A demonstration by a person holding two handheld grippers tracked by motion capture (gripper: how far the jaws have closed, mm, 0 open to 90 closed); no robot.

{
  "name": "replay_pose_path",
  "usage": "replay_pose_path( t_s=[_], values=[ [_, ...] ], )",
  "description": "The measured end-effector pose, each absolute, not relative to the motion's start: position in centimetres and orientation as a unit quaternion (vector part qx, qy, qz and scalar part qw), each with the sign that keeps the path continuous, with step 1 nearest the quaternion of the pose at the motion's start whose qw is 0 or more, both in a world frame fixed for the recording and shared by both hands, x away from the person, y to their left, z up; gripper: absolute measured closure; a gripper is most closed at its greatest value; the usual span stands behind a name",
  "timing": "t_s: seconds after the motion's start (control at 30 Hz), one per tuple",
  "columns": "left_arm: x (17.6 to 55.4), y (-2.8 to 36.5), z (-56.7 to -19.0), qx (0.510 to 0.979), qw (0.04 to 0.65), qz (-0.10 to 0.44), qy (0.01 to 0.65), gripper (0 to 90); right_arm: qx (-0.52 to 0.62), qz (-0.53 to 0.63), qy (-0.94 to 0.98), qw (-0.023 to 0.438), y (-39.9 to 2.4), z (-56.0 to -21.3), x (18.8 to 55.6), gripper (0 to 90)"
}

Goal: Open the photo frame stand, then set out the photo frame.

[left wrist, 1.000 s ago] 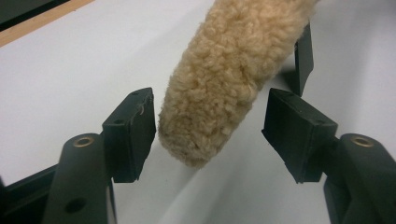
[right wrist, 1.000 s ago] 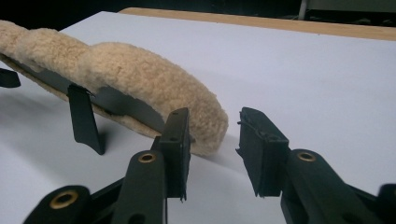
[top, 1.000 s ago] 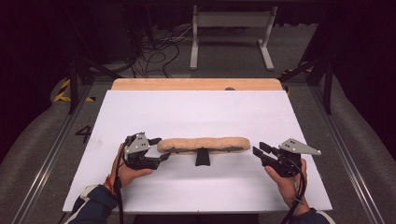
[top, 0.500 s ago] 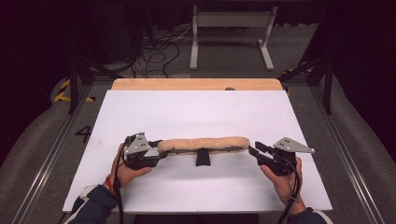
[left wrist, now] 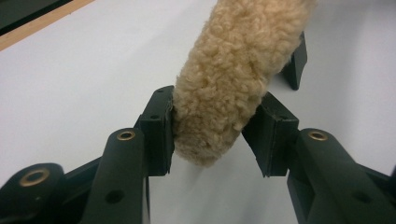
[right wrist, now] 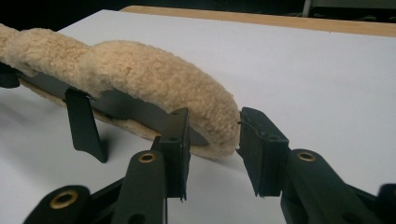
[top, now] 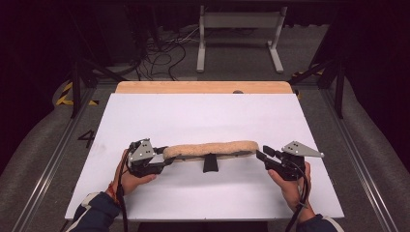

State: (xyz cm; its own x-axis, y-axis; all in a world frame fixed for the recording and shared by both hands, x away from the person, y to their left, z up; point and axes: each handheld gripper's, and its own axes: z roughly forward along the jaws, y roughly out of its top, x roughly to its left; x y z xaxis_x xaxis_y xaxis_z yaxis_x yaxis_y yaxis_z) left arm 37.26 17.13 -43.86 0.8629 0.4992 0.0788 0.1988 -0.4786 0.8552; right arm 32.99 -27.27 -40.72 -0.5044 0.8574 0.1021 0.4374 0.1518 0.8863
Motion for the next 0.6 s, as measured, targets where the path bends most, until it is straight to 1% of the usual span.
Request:
replay_pose_path(
  t_s=[0.33,0.6],
  values=[
    [36.9,17.3,-43.8,0.849,0.465,0.157,0.197,57.9,0.447,0.472,0.726,0.224,-27.1,-40.8,33.4,62.4],
    [36.6,17.4,-43.7,0.855,0.460,0.153,0.183,59.8,0.435,0.468,0.734,0.228,-26.7,-41.3,32.3,59.5]
  ],
)
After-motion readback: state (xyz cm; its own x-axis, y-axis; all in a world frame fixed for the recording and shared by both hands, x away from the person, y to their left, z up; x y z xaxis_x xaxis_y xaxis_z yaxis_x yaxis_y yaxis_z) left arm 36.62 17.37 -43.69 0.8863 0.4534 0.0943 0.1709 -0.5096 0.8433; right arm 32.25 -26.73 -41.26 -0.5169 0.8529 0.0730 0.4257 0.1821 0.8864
